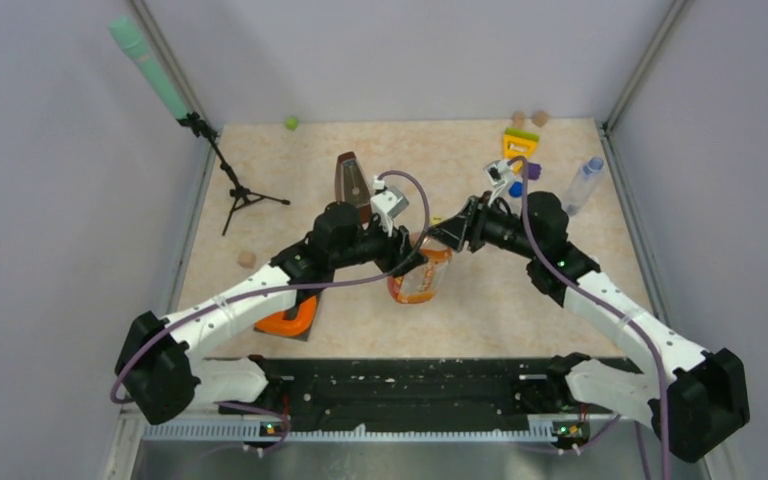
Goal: Unscrew the bottle caps
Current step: Pick up the plastic bottle at the center of the board, then unscrew the bottle cap from the plastic bottle.
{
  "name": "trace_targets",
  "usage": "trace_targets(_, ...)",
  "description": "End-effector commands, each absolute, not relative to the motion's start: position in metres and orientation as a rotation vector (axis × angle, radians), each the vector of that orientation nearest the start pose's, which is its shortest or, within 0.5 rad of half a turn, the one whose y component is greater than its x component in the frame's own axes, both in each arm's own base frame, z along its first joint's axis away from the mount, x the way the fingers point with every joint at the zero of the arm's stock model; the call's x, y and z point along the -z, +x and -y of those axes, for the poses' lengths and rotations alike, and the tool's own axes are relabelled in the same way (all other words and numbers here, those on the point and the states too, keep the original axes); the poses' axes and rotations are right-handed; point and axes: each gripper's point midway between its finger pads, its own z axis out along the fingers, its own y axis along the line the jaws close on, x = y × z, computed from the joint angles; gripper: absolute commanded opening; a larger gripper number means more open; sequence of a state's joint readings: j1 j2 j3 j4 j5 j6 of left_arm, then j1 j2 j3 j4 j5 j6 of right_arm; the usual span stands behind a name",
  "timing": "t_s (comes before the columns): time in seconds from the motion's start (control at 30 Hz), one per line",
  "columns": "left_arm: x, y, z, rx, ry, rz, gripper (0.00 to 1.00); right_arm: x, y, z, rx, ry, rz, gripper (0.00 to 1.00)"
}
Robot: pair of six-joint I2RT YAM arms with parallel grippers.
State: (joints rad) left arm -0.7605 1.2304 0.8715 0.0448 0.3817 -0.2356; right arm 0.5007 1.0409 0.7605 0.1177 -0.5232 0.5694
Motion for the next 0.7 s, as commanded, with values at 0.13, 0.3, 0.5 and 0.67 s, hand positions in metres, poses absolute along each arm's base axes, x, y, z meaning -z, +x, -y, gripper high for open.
trace_targets(0.13, -0.233, 0.240, 0.316, 0.894, 0.708, -1.805, 0.00, -0.288, 0.268, -0.262, -1.194, -0.223, -1.715, 0.53)
trace_targets(0.3, -0.232, 0.241, 0.315, 0.871, 0.688, -1.813, 0.00, -0.285, 0.274, -0.263, -1.183, -0.189, -1.714, 0.52)
trace_targets(0.5, -0.229, 0.241, 0.308, 0.856, 0.652, -1.810, 0.00, -0.281, 0.279, -0.266, -1.187, -0.152, -1.717, 0.48)
trace_targets(0.67, -0.231, 0.242, 0.305, 0.838, 0.648, -1.799, 0.00, -0.279, 0.279, -0.278, -1.222, -0.174, -1.723, 0.47)
